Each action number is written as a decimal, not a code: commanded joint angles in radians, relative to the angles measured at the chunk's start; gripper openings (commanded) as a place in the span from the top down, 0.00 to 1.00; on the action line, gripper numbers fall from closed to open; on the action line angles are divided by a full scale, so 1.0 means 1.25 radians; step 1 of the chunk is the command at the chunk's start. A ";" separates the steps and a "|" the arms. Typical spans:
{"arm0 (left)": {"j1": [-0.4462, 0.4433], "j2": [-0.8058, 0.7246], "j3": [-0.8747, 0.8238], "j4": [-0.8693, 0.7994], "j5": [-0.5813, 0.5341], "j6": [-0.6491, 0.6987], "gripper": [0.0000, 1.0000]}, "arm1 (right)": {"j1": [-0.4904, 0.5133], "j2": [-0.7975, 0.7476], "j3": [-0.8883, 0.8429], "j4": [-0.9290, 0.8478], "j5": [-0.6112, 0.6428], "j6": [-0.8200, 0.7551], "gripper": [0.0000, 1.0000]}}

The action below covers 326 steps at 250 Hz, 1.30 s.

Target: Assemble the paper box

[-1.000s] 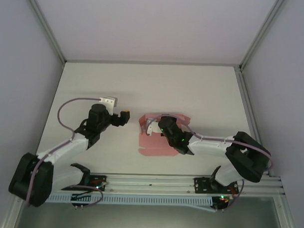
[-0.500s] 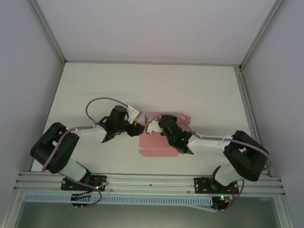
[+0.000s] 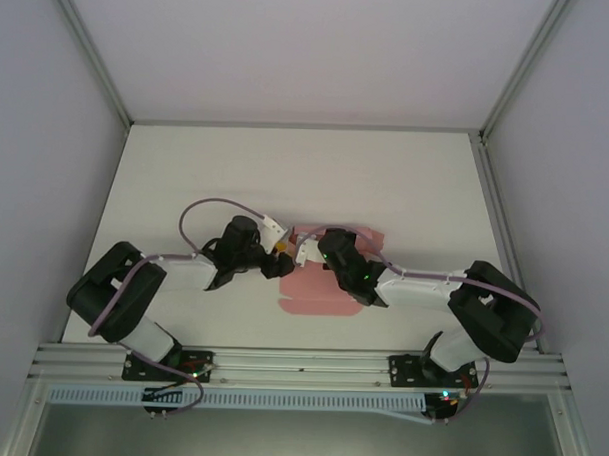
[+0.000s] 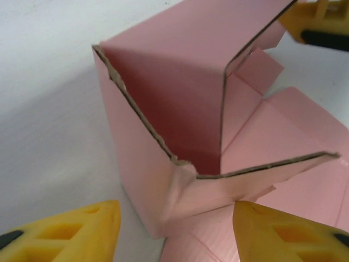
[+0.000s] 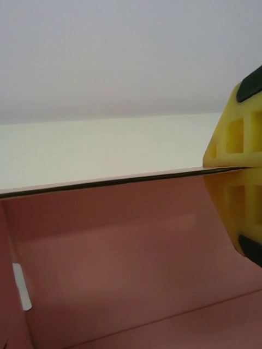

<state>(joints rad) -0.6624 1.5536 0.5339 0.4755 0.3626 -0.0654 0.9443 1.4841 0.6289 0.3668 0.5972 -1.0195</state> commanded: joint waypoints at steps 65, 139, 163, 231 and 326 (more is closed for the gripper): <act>-0.008 0.055 0.023 0.122 0.025 0.008 0.51 | 0.026 0.032 -0.018 -0.020 0.010 0.007 1.00; -0.015 0.093 0.031 0.171 0.047 -0.001 0.59 | 0.058 0.070 -0.034 0.038 0.064 0.031 1.00; -0.017 0.098 0.027 0.195 0.018 -0.023 0.58 | 0.064 0.069 -0.035 0.029 0.067 0.047 1.00; -0.034 0.107 0.026 0.266 -0.074 -0.062 0.59 | 0.070 0.058 -0.030 -0.012 0.040 0.093 1.00; -0.075 0.124 0.056 0.218 -0.264 -0.083 0.92 | 0.071 0.055 -0.014 -0.051 0.034 0.149 1.00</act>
<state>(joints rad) -0.7238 1.6924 0.5583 0.7090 0.1780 -0.1398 1.0023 1.5391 0.6147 0.4179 0.7742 -0.9127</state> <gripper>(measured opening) 0.116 0.050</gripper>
